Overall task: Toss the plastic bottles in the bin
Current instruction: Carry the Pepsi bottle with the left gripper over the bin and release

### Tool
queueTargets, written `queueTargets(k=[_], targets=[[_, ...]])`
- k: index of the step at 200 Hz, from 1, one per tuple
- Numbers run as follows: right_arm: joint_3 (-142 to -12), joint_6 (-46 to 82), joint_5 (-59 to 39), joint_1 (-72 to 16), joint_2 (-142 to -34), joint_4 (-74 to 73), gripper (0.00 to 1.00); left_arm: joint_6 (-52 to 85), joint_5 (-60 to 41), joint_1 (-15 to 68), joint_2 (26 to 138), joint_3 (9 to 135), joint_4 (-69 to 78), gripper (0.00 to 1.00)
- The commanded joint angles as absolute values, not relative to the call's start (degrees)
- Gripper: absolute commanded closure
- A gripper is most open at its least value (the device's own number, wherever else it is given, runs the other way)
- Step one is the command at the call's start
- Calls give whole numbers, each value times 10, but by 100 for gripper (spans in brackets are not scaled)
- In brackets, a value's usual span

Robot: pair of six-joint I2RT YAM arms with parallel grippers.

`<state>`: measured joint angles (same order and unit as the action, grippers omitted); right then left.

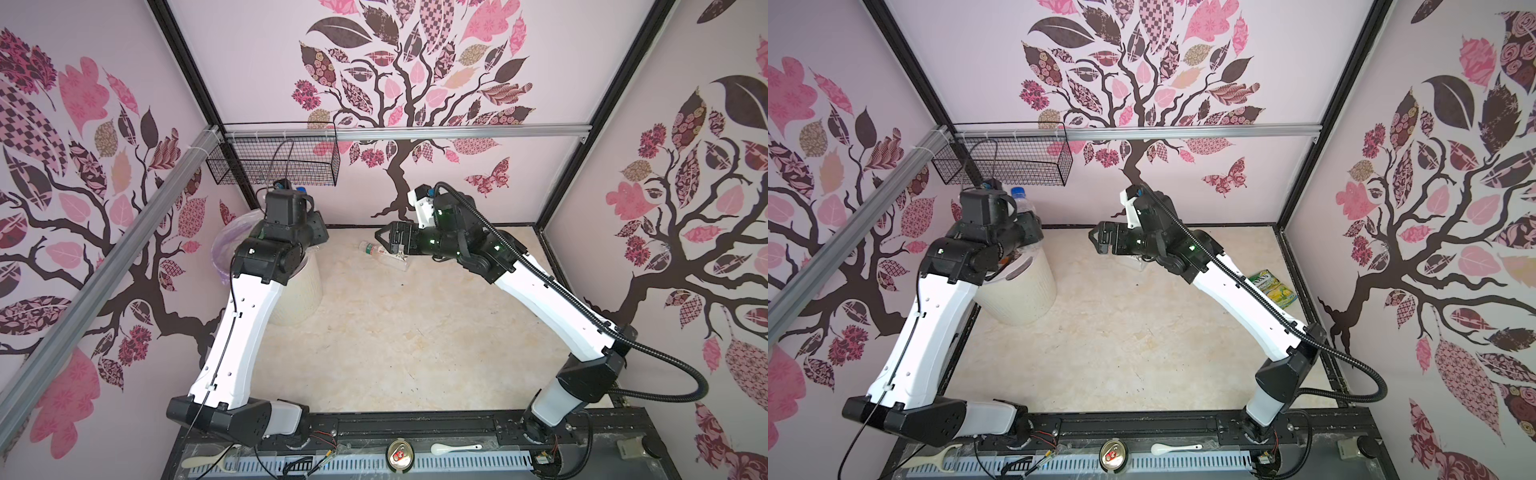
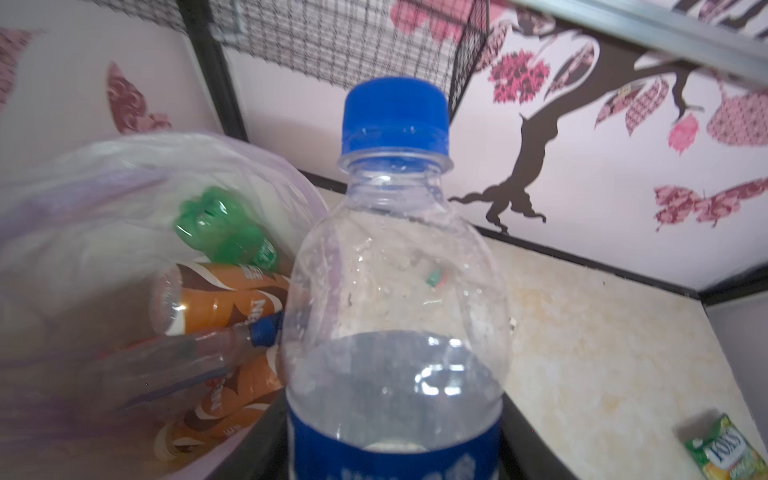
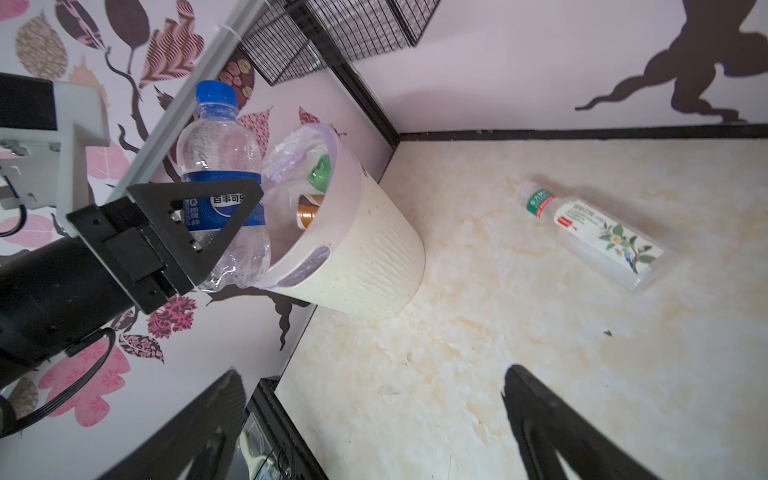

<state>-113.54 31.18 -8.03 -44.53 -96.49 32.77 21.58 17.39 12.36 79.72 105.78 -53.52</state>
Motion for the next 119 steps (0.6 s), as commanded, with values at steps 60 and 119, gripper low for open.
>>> queueTargets(k=[60,119], targets=[[-1167,278,-66,-459,-997,379,0,144,280,117,826,1259,-339,42],[-1159,246,-52,-458,-997,387,0,220,252,51,819,1053,-300,41]])
